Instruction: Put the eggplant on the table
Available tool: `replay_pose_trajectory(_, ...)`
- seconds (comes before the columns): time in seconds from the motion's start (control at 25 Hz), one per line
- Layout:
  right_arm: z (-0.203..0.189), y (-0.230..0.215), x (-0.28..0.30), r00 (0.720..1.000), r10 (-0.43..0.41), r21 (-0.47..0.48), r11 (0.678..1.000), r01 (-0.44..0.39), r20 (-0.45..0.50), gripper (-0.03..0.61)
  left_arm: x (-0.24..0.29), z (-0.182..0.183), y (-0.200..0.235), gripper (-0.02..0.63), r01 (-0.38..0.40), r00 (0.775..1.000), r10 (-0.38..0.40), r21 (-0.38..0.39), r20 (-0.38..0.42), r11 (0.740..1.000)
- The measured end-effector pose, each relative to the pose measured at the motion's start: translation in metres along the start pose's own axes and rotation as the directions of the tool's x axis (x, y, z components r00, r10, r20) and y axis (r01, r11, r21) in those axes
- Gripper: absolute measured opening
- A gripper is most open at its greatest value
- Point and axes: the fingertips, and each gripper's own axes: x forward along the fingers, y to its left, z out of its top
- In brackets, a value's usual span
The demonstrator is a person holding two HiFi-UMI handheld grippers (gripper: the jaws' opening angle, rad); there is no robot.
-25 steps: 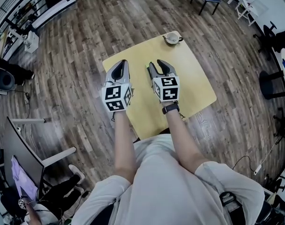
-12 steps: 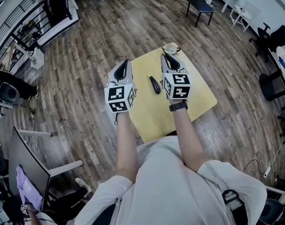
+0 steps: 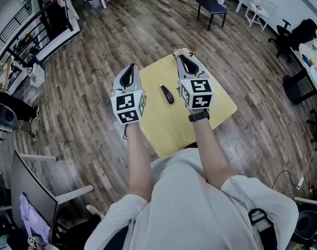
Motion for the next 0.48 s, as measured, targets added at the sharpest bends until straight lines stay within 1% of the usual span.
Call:
replay_pose_trajectory(0.12,0.004,0.001,-0.007,1.0,0.0,0.001,1.0,0.0,0.023,0.012,-0.003,0.004,-0.003,0.008,0.009,1.0,-0.009,-0.004,0.015,1.0)
replay_pose_trajectory(0.32,0.006,0.007,-0.013,1.0,0.013,-0.025,1.0,-0.012,0.026,0.011,-0.001,0.004,-0.006,0.008,0.027,1.0,-0.026,-0.013,0.014,1.0)
replay_pose_trajectory(0.48,0.0,0.014,-0.006,0.999,0.045,-0.044,0.998,-0.044,0.013,0.011,0.006,-0.001,0.005,0.008,0.009,1.0,-0.009,-0.022,0.008,1.0)
